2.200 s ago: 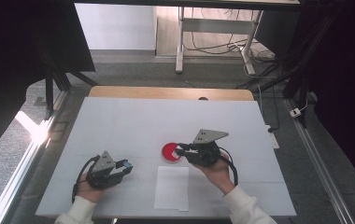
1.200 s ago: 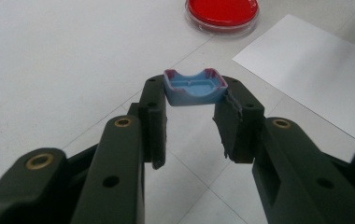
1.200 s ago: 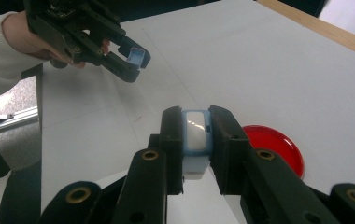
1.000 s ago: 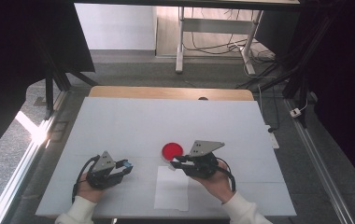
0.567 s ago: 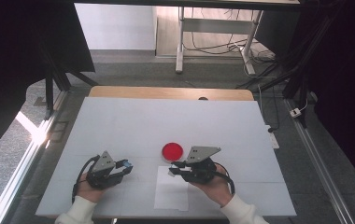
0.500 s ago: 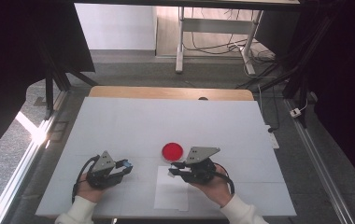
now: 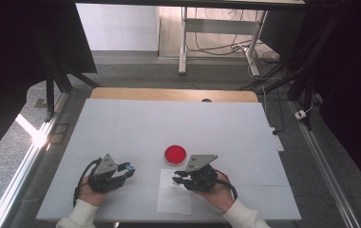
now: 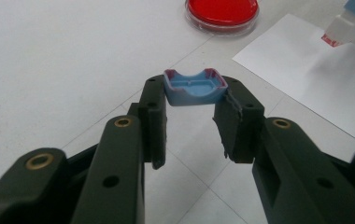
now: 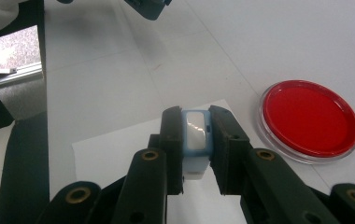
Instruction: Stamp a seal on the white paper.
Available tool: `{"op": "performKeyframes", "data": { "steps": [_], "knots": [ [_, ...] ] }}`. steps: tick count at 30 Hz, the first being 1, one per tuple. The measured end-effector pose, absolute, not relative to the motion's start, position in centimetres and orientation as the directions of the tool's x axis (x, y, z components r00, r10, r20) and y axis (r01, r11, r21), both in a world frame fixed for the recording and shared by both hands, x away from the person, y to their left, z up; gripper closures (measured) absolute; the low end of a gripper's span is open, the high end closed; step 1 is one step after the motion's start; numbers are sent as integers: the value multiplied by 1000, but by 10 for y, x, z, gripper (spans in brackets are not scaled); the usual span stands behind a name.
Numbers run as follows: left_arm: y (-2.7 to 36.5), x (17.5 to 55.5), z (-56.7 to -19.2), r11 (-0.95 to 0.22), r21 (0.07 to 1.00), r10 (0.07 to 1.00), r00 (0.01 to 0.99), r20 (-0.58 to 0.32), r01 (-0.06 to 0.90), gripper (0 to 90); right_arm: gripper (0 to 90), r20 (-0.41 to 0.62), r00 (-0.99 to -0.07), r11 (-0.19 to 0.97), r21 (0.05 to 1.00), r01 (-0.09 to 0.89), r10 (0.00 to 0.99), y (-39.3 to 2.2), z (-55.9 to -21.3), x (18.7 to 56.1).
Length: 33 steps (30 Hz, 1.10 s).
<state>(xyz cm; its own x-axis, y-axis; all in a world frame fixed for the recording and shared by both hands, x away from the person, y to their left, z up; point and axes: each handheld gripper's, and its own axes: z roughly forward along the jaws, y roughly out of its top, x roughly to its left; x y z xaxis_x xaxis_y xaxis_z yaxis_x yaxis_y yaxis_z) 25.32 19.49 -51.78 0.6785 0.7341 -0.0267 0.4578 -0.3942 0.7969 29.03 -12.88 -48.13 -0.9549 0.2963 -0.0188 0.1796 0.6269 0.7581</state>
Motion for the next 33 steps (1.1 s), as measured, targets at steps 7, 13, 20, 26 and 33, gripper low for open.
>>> {"op": "performKeyframes", "data": {
  "steps": [7,13,20,26,33],
  "knots": [
    [194,253,-518,-395,796,734,678,-26,458,644,751,-30,-954,638,750,177,300,-127,-486,291],
    [194,253,-518,-395,796,734,678,-26,458,644,751,-26,-955,645,744,178,294,-125,-491,293],
    [194,253,-518,-396,796,734,678,-25,458,644,751,-28,-956,646,743,174,291,-123,-492,293],
    [194,252,-518,-396,796,734,679,-25,458,644,751,-27,-958,655,736,174,284,-120,-494,293],
    [194,252,-518,-396,796,734,679,-26,458,644,751,-37,-959,663,730,166,281,-119,-496,293]
  ]
}}
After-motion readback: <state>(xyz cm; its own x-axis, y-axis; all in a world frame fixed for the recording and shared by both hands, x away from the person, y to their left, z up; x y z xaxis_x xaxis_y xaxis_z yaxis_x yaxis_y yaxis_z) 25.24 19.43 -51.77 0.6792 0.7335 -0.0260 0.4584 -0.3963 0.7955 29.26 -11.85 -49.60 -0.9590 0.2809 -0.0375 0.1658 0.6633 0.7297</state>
